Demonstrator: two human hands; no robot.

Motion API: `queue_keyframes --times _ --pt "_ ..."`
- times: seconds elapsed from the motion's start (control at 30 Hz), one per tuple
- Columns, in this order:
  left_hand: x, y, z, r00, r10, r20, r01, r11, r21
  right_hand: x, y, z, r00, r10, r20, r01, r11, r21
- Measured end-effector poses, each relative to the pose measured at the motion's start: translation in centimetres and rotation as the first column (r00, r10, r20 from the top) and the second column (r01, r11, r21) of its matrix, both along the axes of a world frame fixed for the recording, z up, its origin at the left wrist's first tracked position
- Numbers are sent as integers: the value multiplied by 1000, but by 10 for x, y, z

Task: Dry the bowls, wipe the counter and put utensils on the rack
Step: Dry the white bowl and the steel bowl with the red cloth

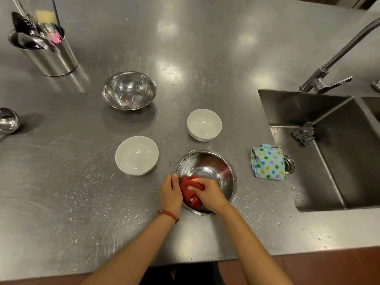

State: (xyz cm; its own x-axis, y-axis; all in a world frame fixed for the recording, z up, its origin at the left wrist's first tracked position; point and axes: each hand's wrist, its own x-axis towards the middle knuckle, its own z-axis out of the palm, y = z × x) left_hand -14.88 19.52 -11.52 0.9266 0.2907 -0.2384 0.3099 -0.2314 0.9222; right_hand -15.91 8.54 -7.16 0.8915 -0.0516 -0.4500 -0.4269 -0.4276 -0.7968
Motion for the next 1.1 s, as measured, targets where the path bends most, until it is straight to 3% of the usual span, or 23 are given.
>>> queue_keyframes --times 0.1,0.17,0.27,0.37,0.43,0.57,0.7,0.8,0.87,0.97,1.1 --pt "-3 -2 -1 1000 -6 -2 6 1000 -8 -2 -27 4 969 232 -84 -238 970 -60" --pt "-5 -4 -1 1000 -23 -5 23 1000 -1 -2 -32 3 958 259 -120 -263 965 -19" --pt "-7 -5 -1 997 -73 -14 73 997 32 -3 -9 -4 998 13 -61 -7 997 83" --pt "-11 -4 -2 996 -86 -14 86 996 16 0 18 -13 936 -348 56 342 935 92" --pt "-10 -3 -2 997 -71 -17 71 997 -10 1 21 -12 927 -370 67 362 926 108" --pt "-8 0 -3 998 -48 -27 48 999 -24 -5 -8 -5 996 88 -6 -88 996 7" --pt "6 3 1 995 -96 -16 95 994 -49 3 -38 9 872 474 -127 -490 845 -213" --pt "29 11 9 980 -199 1 199 979 -45 9 -47 13 822 528 -213 -570 774 -278" --pt "38 16 14 977 -214 -6 213 976 -55 8 -46 12 853 486 -188 -521 811 -265" --pt "29 18 14 988 -123 -94 110 985 -130 3 -37 8 922 373 -103 -387 890 -243" --pt "-24 7 3 976 -42 -213 -6 975 -222 -4 -12 4 999 43 -4 -43 997 -67"
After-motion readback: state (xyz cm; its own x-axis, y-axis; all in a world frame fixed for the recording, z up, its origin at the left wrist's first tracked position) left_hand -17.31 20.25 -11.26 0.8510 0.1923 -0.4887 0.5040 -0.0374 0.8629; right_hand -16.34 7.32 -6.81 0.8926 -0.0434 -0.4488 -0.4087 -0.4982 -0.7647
